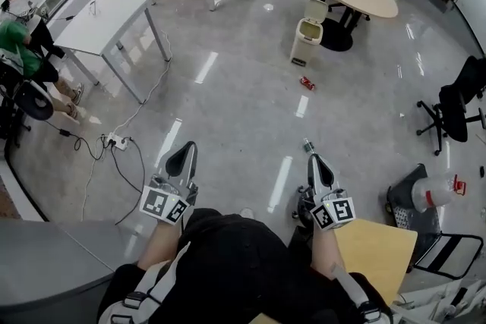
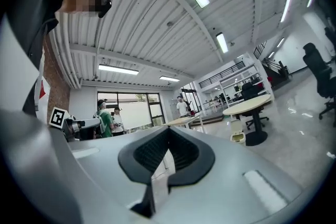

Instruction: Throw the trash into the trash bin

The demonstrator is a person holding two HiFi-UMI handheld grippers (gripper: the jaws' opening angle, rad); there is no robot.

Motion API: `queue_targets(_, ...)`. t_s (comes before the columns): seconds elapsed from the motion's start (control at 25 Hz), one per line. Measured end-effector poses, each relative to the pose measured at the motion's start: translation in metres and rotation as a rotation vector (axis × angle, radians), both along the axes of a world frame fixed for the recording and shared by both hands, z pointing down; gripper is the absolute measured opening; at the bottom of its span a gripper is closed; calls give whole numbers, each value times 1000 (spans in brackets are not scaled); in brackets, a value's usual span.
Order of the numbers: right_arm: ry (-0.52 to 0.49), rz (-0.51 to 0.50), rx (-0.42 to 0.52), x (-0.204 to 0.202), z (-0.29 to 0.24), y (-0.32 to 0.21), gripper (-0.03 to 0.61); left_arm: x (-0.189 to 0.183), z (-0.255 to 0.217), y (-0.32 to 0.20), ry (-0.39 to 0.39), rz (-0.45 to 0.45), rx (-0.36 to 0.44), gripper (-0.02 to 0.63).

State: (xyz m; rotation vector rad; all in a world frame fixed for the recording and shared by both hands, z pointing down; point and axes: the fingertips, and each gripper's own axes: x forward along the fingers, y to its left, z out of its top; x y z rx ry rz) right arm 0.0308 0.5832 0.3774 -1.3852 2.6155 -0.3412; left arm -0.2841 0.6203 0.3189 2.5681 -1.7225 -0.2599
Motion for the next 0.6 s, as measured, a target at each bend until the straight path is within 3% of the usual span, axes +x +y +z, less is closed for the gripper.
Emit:
queue_targets(0.28,-19,104,-38,23,17,-18,5,6,17,-35,-27,54,-45,0)
queue_targets(0.4,-4,137,-16,19,11,-37,5,0,26,-66,-17,74,-41,0)
queue_targets(0.6,12,244,74,6,-26,-91,5,3,26,-142,-3,180,-12,0)
